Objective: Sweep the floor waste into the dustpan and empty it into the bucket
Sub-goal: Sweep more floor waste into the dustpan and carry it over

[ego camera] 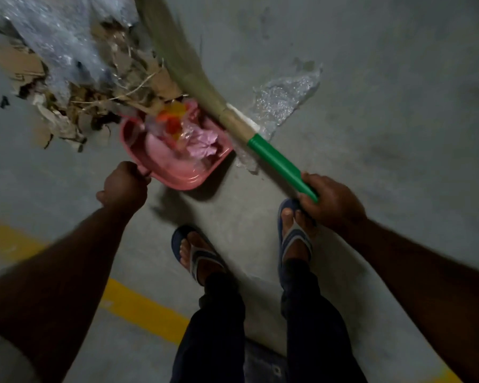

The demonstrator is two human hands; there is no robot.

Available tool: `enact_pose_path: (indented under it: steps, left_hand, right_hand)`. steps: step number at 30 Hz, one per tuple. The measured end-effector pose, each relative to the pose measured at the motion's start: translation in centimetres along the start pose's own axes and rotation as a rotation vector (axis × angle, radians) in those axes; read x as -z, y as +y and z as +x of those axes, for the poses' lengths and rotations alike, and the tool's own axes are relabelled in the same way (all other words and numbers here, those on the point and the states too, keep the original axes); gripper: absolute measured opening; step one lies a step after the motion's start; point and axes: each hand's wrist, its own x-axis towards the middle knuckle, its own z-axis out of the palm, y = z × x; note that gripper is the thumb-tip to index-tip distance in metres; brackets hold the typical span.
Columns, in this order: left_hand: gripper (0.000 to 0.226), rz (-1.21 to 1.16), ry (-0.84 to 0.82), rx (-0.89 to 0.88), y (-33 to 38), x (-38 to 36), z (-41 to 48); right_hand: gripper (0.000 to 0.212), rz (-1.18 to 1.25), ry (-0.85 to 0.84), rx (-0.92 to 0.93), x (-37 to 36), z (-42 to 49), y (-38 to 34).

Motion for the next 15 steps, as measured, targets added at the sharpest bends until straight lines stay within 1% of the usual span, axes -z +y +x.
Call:
enact_pose_path:
  steps: [2, 4, 7, 8, 11, 13, 15]
  left_hand:
    - [0.026, 0.002, -0.026, -0.041, -0.1, -0.2, 0.6]
    - [0.028, 0.004, -0.031, -0.082, -0.2, -0.3, 0.7]
    - [0.027, 0.008, -0.038, -0.136, -0.6, -0.7, 0.3]
    - [0.026, -0.018, -0.043, -0.147, -0.9, -1.0, 0.0]
    - [0.027, -0.134, -0.071, -0.115, -2.0, -1.2, -1.2]
    - [0.027, -0.138, -0.054, -0.145, -2.9, -1.3, -2.1]
    - [0.041, -0.096, -0.056, -0.190, -3.9, -1.5, -2.7]
  right_hand:
    - [0.057, -0.002, 0.013, 0.046, -1.1, -1.9, 0.2]
    - [0.058, 0.000, -0.012, 0.037, -1.6, -3.6, 0.4]
    - [0.056, 0.012, -0.017, -0.071, -1.4, -5.5, 0.8]
    - [0.059, 0.027, -0.009, -0.116, -1.1, -5.9, 1.0]
    - [0.071, 0.061, 0.068, -0.183, 0.4, -6.9, 1.9]
    - [0.062, 0.044, 0.169, -0.191, 1.1, -7.6, 3.1]
    - [0.052, 0.039, 0.254, -0.265, 1.8, -8.5, 4.3]
